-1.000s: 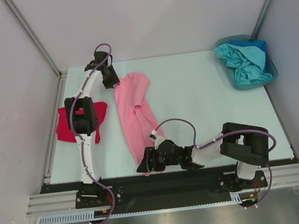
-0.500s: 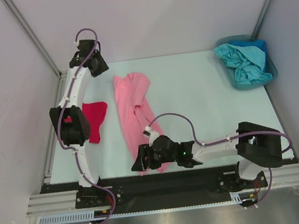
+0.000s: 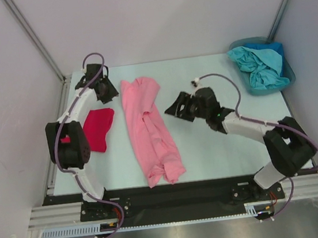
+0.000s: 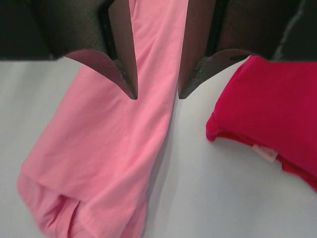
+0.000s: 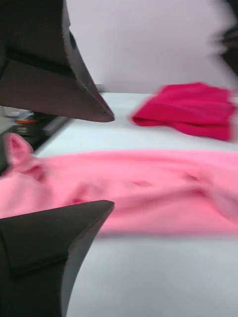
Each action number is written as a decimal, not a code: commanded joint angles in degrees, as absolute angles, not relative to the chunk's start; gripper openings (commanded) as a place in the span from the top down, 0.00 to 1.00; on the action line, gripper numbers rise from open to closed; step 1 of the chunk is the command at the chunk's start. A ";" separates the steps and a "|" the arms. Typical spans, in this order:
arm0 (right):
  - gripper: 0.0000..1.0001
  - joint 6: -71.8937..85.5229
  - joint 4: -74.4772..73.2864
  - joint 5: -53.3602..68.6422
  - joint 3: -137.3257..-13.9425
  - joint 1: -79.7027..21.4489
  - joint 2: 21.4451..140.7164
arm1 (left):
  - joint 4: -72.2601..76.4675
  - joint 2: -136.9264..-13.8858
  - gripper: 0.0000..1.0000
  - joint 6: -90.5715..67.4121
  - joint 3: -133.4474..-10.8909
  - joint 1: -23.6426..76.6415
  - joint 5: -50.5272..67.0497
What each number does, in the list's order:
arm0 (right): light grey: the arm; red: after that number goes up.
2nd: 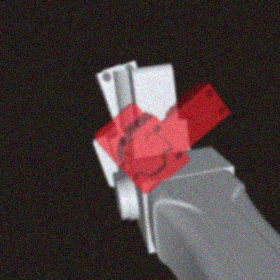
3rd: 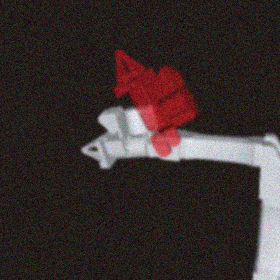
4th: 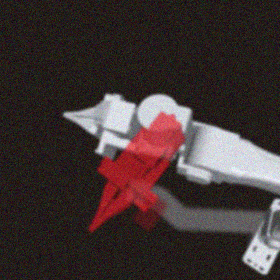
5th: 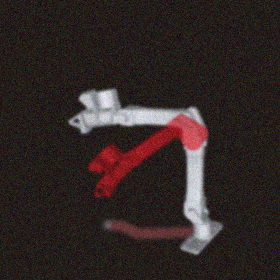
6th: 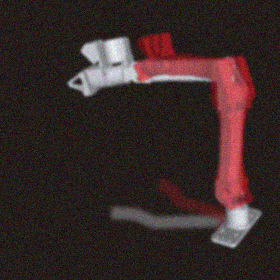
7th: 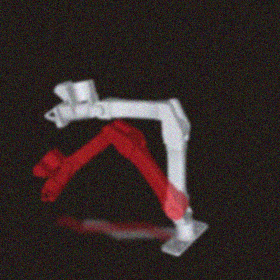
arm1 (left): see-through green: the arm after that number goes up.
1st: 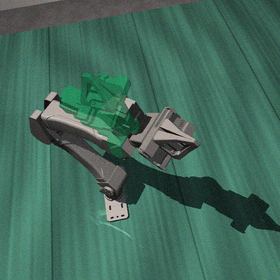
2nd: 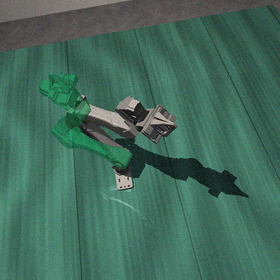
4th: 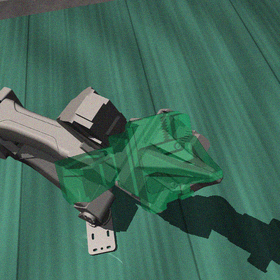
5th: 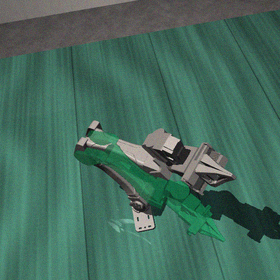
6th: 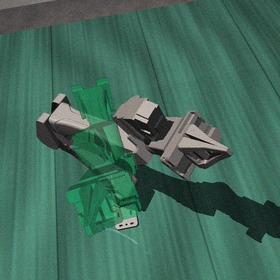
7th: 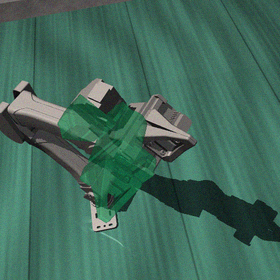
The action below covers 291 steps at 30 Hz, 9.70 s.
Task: Fold and stack the t-shirts
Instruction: Fold the tshirt
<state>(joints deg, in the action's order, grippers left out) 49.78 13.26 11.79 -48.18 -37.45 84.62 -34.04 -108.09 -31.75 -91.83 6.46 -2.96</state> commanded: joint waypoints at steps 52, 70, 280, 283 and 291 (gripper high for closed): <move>1.00 49.48 17.92 31.29 -116.56 -21.19 151.18 | -17.93 -72.52 0.58 -43.42 -53.62 7.03 4.04; 1.00 44.30 16.71 28.12 -111.87 -11.69 143.87 | -18.37 -71.98 0.59 -43.42 -53.17 10.54 2.55; 0.48 57.22 19.69 0.00 -23.38 -49.66 81.13 | -18.55 -39.11 0.73 -61.61 -11.16 52.21 -20.57; 0.49 56.95 18.55 0.00 -23.20 -49.75 79.99 | -18.63 -39.03 0.73 -61.61 -11.34 52.21 -20.57; 0.53 56.43 17.67 -1.67 -21.71 -49.66 78.31 | -18.63 -39.20 0.74 -61.52 -11.51 52.21 -20.57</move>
